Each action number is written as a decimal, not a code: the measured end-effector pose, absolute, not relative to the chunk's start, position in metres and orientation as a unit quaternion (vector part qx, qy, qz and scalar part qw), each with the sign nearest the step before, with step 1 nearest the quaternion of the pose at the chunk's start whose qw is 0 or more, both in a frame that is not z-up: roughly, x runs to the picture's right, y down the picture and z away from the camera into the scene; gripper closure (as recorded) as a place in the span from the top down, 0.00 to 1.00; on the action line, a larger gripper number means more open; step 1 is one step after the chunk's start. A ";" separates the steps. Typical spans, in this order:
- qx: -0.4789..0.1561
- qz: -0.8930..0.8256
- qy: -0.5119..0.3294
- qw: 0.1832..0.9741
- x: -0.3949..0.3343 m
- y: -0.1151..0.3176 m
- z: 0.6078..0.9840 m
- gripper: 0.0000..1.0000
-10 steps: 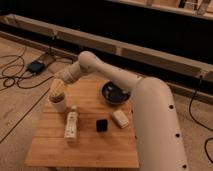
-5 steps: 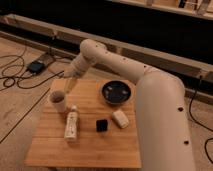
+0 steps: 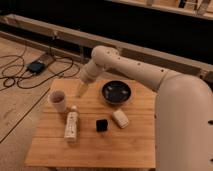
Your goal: Knock the eraser over
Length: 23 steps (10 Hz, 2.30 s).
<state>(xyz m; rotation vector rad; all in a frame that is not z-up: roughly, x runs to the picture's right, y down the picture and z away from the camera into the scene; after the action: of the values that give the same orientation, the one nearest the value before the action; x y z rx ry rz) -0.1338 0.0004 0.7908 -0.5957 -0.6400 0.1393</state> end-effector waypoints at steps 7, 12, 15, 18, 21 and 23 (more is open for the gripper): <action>-0.241 0.055 -0.265 0.932 -0.054 0.042 0.785 0.80; -0.237 0.030 -0.250 0.938 -0.047 0.072 0.776 0.80; -0.244 0.022 -0.247 0.938 -0.046 0.090 0.770 0.80; -0.258 0.020 -0.245 0.934 -0.046 0.105 0.763 0.80; -0.278 0.025 -0.240 0.930 -0.043 0.116 0.755 0.80; -0.290 0.028 -0.237 0.927 -0.042 0.121 0.751 0.80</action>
<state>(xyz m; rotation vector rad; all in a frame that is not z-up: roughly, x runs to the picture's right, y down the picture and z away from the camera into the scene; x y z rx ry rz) -0.0416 0.1209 0.7508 -0.5948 -0.4851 0.0573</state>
